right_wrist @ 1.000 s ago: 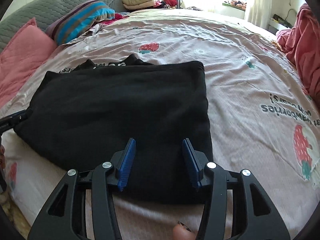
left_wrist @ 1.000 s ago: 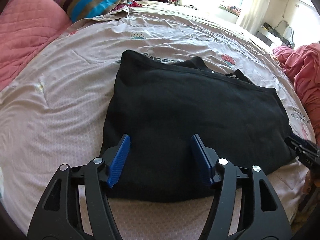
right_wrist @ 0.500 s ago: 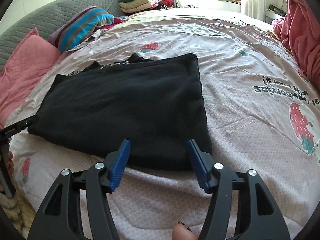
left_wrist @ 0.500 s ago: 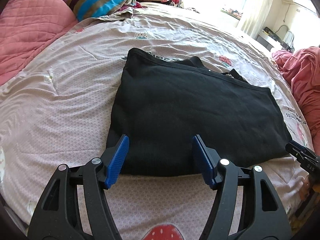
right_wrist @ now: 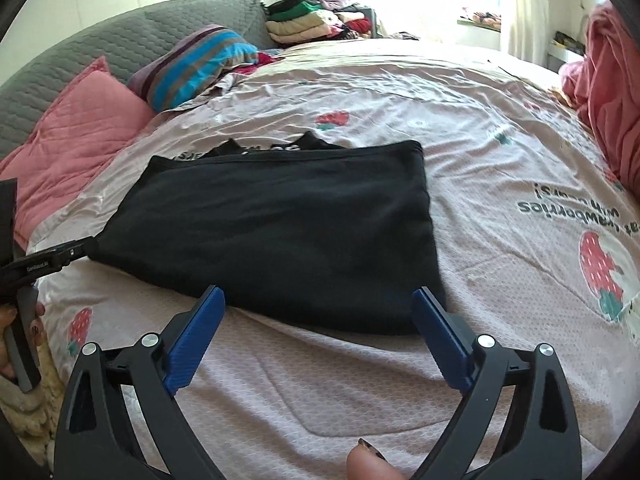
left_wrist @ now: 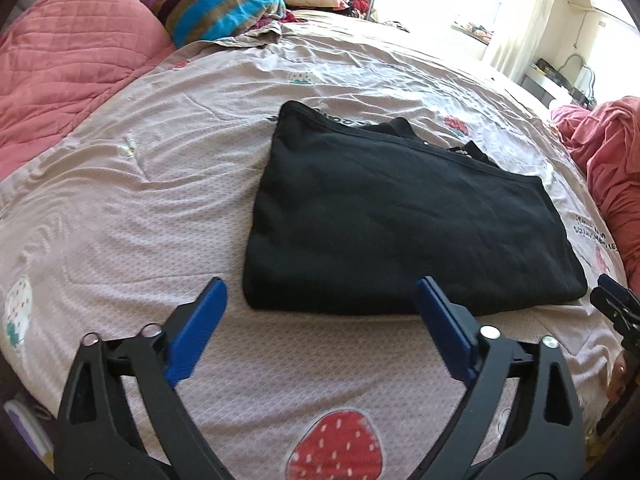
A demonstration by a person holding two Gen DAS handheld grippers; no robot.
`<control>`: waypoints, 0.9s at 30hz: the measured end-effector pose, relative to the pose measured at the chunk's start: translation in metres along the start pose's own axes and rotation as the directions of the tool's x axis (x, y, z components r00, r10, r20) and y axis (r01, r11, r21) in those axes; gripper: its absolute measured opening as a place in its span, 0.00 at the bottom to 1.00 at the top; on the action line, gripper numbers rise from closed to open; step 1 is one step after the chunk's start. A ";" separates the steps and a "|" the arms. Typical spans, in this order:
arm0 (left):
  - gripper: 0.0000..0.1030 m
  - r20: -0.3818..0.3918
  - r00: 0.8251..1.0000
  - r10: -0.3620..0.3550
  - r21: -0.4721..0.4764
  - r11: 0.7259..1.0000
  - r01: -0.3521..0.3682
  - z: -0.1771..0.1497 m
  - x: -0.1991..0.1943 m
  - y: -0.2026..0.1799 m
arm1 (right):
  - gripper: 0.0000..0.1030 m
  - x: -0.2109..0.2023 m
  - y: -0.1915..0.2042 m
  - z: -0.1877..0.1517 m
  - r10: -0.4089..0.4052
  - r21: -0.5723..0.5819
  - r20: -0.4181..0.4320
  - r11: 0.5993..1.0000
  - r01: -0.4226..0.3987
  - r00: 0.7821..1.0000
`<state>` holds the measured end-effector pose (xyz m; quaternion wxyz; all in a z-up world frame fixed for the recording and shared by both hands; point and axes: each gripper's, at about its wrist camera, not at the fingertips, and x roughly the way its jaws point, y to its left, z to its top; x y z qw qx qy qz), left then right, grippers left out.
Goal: Fold small clothes
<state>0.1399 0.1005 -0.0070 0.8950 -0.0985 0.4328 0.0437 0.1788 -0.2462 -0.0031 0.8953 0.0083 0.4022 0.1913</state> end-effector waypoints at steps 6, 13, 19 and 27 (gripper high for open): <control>0.91 0.012 1.000 0.024 -0.020 0.999 -0.024 -0.003 -0.011 0.013 | 0.92 0.003 0.024 0.003 0.045 -0.038 0.000 0.998 -0.045 0.999; 0.91 0.019 0.999 0.036 -0.058 0.998 -0.035 -0.006 -0.019 0.031 | 0.92 0.004 0.054 0.007 0.077 -0.094 0.009 0.993 -0.076 0.997; 0.91 0.028 0.998 0.048 -0.097 0.994 -0.045 -0.007 -0.024 0.049 | 0.92 0.010 0.084 0.009 0.103 -0.155 0.002 0.983 -0.102 0.995; 0.91 0.044 0.997 0.065 -0.142 0.988 -0.058 -0.003 -0.031 0.073 | 0.92 0.022 0.126 0.014 0.147 -0.226 -0.014 0.963 -0.146 0.989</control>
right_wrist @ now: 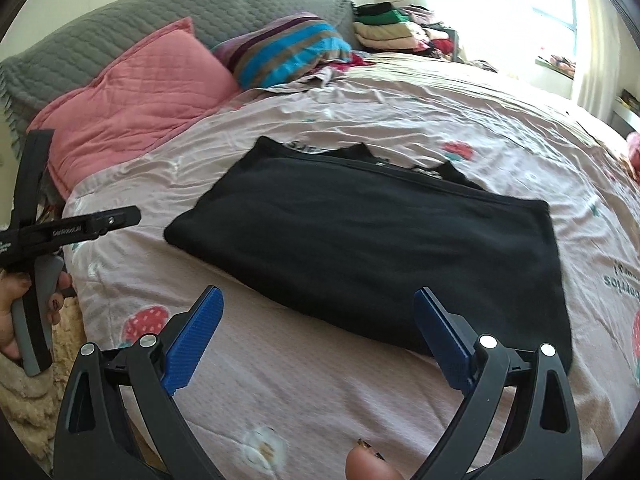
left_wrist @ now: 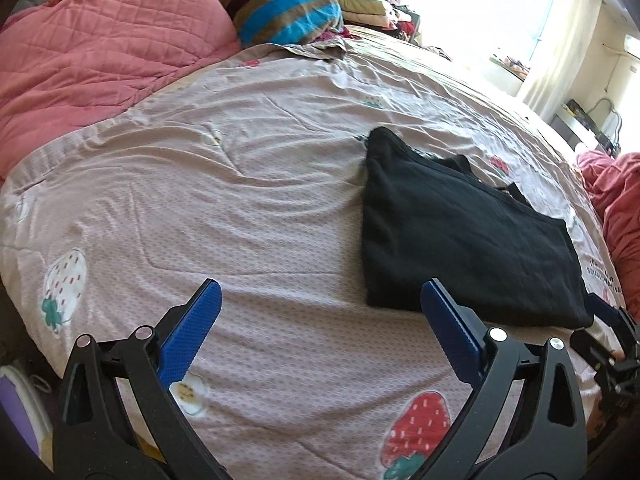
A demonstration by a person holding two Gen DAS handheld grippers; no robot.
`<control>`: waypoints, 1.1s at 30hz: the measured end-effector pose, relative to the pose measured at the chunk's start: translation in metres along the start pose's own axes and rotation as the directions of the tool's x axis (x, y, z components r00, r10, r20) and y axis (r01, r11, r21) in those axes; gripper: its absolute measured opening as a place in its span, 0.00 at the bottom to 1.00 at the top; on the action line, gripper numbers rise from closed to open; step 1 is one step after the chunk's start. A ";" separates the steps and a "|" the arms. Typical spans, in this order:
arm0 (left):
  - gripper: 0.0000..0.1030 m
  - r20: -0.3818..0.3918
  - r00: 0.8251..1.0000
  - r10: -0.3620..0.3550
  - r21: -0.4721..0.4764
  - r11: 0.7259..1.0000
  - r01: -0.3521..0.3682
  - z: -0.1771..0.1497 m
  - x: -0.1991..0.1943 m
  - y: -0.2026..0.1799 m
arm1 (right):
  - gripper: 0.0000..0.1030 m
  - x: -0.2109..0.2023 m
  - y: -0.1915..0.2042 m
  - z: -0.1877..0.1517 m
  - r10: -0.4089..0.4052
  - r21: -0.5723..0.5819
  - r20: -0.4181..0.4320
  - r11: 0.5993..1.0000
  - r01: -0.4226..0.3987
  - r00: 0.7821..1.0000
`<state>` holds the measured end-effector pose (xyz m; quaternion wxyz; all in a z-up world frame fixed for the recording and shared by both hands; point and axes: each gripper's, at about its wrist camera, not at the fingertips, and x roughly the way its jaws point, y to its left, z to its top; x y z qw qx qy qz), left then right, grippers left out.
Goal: Fold small clothes
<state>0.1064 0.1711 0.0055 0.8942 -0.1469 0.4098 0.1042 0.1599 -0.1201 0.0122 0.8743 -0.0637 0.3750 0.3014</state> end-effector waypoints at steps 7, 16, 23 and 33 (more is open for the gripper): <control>0.91 -0.004 1.000 0.022 -0.028 0.999 -0.022 0.012 0.005 0.020 | 0.92 0.022 0.035 0.012 0.019 -0.089 -0.009 0.996 -0.019 1.000; 0.91 -0.012 0.999 0.035 -0.011 0.999 -0.035 0.029 0.017 0.027 | 0.92 0.063 0.062 0.020 -0.043 -0.199 -0.049 0.979 0.033 0.998; 0.91 -0.028 0.999 0.033 0.028 0.999 -0.032 0.041 0.035 0.017 | 0.92 0.093 0.073 0.016 -0.146 -0.315 -0.057 0.941 0.121 0.988; 0.91 -0.064 0.997 0.038 0.079 0.996 -0.033 0.048 0.059 0.004 | 0.95 0.127 0.078 0.023 -0.203 -0.366 -0.051 0.915 0.171 0.978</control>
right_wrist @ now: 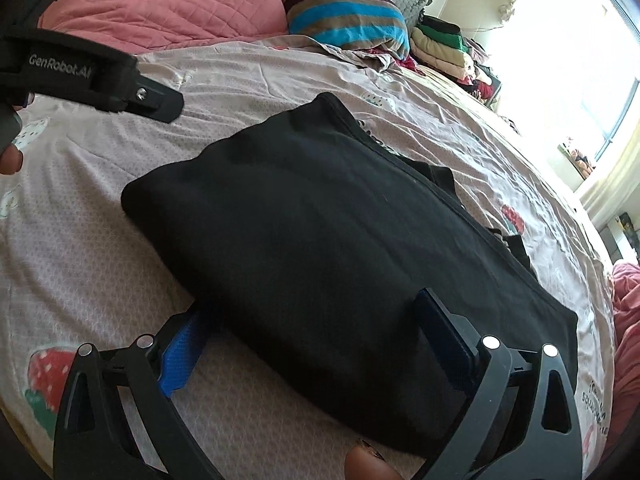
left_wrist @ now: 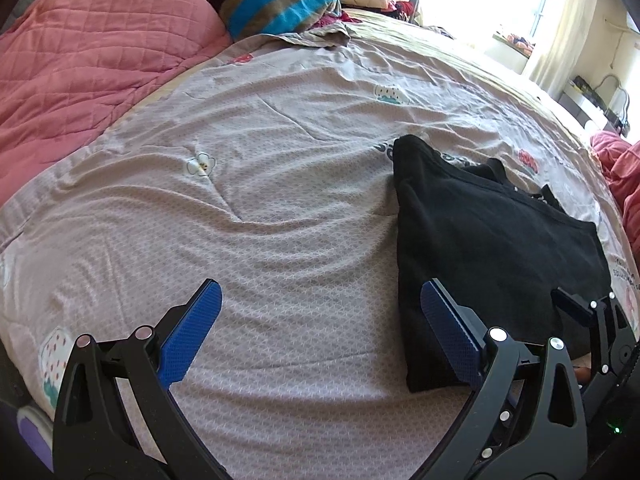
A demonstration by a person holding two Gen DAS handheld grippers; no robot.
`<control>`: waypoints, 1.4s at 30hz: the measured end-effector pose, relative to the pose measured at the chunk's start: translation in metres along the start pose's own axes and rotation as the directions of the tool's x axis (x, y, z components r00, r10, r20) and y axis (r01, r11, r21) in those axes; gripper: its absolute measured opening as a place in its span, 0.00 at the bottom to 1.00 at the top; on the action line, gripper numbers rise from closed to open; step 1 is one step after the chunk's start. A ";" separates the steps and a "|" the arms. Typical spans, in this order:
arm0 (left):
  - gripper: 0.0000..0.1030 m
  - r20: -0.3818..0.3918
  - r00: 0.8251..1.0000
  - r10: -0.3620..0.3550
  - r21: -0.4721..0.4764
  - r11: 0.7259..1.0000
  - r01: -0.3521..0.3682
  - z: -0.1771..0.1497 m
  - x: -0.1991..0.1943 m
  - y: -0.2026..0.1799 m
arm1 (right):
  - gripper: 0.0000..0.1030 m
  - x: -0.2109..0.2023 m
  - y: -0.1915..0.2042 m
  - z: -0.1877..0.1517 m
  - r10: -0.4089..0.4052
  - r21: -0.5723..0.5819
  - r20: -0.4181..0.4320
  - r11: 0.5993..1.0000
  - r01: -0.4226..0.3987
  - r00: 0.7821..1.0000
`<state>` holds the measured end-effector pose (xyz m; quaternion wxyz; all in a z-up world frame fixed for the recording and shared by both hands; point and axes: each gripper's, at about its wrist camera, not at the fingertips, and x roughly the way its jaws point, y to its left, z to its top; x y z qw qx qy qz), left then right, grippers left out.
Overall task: Fold small clothes
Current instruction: 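Close the right tool on the folded shirt edge while the left tool approaches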
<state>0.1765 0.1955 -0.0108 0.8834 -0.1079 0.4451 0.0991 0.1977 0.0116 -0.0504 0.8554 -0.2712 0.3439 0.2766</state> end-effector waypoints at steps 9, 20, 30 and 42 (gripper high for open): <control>0.91 -0.021 1.000 -0.019 -0.019 1.000 0.018 0.019 0.018 -0.003 | 0.94 0.018 0.010 0.022 -0.054 -0.036 0.028 0.998 0.055 0.998; 0.91 -0.071 0.969 -0.236 -0.158 0.962 0.223 0.056 0.041 -0.014 | 0.41 -0.017 0.003 0.016 -0.055 -0.050 0.205 0.997 0.067 0.977; 0.91 -0.178 0.944 -0.278 -0.186 0.952 0.245 0.058 0.078 -0.029 | 0.21 -0.024 0.010 0.012 -0.045 -0.057 0.240 0.997 0.060 0.970; 0.91 -0.199 0.894 -0.401 -0.234 0.905 0.354 0.063 0.090 -0.040 | 0.17 -0.037 -0.007 0.010 -0.038 0.047 0.281 0.999 0.026 0.959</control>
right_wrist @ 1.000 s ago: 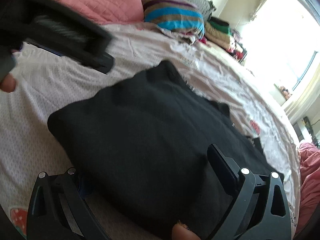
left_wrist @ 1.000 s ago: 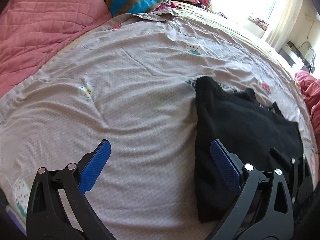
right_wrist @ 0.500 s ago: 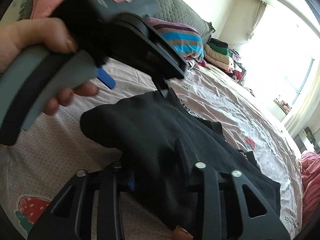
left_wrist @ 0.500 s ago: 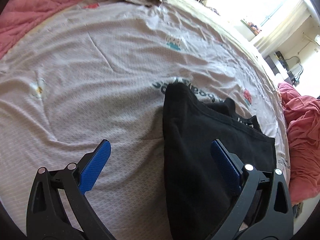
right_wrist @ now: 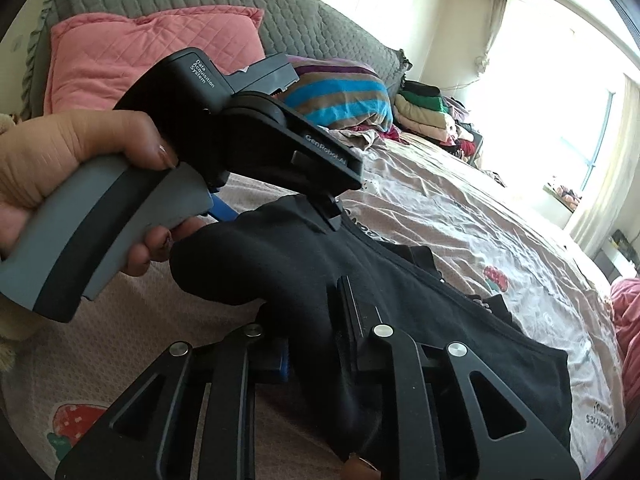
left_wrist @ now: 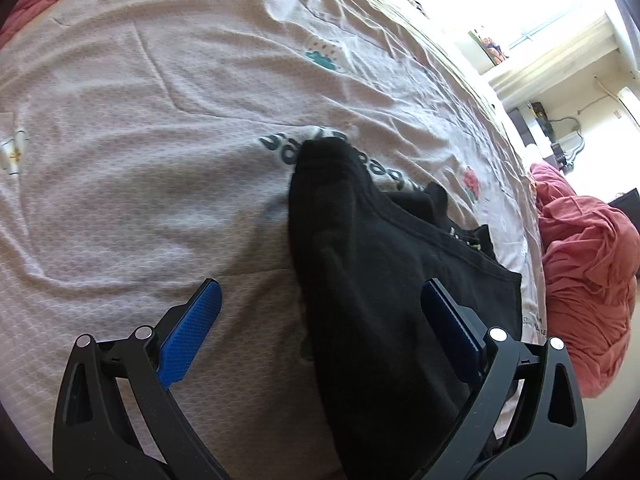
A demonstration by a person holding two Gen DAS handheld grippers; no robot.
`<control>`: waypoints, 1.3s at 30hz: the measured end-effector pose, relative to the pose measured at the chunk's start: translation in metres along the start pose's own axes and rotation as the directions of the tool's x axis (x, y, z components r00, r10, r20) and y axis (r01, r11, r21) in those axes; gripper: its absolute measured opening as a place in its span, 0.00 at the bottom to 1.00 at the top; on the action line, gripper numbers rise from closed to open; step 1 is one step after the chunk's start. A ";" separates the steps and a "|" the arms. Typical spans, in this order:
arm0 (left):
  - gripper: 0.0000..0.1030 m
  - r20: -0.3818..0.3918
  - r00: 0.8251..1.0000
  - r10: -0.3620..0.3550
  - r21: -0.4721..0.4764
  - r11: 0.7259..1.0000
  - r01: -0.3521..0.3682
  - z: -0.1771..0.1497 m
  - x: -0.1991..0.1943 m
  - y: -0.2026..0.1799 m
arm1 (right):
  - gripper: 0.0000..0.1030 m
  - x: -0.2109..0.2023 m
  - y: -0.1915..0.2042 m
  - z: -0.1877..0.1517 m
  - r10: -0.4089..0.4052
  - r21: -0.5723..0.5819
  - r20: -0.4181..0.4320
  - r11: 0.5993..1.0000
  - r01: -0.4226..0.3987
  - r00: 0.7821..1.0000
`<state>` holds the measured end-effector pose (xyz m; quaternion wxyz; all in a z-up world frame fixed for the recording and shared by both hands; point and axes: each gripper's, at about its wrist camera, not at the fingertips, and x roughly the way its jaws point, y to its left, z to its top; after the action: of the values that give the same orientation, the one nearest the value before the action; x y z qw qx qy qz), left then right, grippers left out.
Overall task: Fold small clothes
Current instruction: 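Close the right tool on the folded shirt edge while the left tool approaches, then close the left tool on the same shirt edge beside the right tool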
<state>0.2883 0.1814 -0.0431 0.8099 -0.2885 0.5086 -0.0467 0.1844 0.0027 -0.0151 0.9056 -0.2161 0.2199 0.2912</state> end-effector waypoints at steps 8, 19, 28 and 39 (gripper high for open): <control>0.68 -0.014 1.000 -0.007 -0.006 1.000 0.007 0.000 0.008 -0.002 | 0.17 -0.002 0.004 0.000 -0.010 -0.001 -0.001 1.000 0.010 1.000; 0.26 -0.005 0.999 -0.032 0.021 0.999 0.032 -0.001 0.005 -0.017 | 0.15 -0.005 -0.002 0.000 -0.002 0.035 0.000 0.999 0.002 1.000; 0.17 0.033 0.999 -0.020 0.069 0.997 0.018 -0.004 -0.010 -0.038 | 0.12 -0.018 -0.012 0.002 -0.012 0.062 0.019 0.998 0.011 1.000; 0.17 0.085 0.996 -0.014 0.133 0.991 0.002 -0.012 -0.032 -0.077 | 0.10 -0.043 -0.033 0.000 -0.042 0.119 0.057 0.992 0.035 0.997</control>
<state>0.2798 0.1247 0.0185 0.8482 -0.2380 0.4679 -0.0712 0.1732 -0.0403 0.0163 0.9283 -0.1577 0.2053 0.2668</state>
